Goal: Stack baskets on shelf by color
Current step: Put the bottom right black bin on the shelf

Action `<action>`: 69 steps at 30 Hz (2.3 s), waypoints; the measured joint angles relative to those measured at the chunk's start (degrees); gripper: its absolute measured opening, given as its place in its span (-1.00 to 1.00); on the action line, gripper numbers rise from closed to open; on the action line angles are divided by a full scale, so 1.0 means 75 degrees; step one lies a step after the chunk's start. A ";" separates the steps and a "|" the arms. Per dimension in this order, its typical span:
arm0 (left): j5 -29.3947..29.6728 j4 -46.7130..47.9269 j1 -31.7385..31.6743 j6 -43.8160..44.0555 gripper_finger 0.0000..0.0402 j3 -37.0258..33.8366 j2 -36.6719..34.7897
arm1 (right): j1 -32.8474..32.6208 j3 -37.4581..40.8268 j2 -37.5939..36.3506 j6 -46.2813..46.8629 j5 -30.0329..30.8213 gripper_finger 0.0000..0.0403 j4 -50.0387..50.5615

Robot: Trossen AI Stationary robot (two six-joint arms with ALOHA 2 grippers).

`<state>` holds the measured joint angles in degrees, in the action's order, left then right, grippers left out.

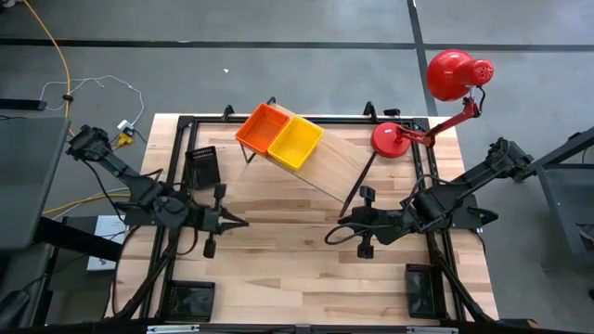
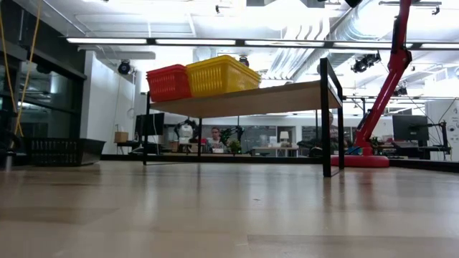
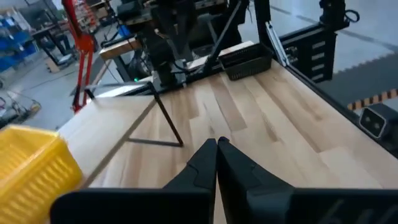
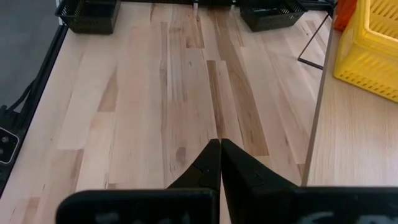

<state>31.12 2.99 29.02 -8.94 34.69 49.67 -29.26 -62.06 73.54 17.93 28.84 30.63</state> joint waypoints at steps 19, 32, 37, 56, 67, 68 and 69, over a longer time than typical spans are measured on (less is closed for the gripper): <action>-0.0315 -0.0834 -0.0029 0.1657 -1.00 -0.1388 -0.0343 | 0.0046 0.0000 0.0003 0.1542 -0.1846 -1.00 0.0311; -0.0295 -0.0950 -0.0016 0.1797 -1.00 -0.1407 -0.0343 | -0.1708 0.0000 0.1285 0.7087 -0.3542 -0.83 0.4590; -0.0295 -0.0951 -0.0012 0.1794 -1.00 -0.1407 -0.0343 | -0.2329 0.0000 0.2123 0.7640 -0.4317 -0.40 0.4774; -0.0295 -0.0950 -0.0012 0.1773 -1.00 -0.1407 -0.0343 | -0.3410 0.1031 0.2655 0.7888 -0.5902 0.25 0.4935; -0.0295 -0.0951 -0.0012 0.1772 -1.00 -0.1401 -0.0343 | -0.3407 0.2008 0.2658 0.7603 -0.5656 0.07 0.3930; -0.0295 -0.0950 -0.0012 0.1773 -1.00 -0.1401 -0.0342 | -0.3407 0.2011 0.2658 0.7547 -0.5654 -0.01 0.3906; -0.0295 -0.0949 -0.0012 0.1773 -1.00 -0.1401 -0.0343 | -0.3405 0.2011 0.2658 0.7467 -0.5648 -0.12 0.3901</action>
<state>28.91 -4.13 28.93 4.36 24.18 47.09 -54.80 -46.98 93.47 73.93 -13.52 59.89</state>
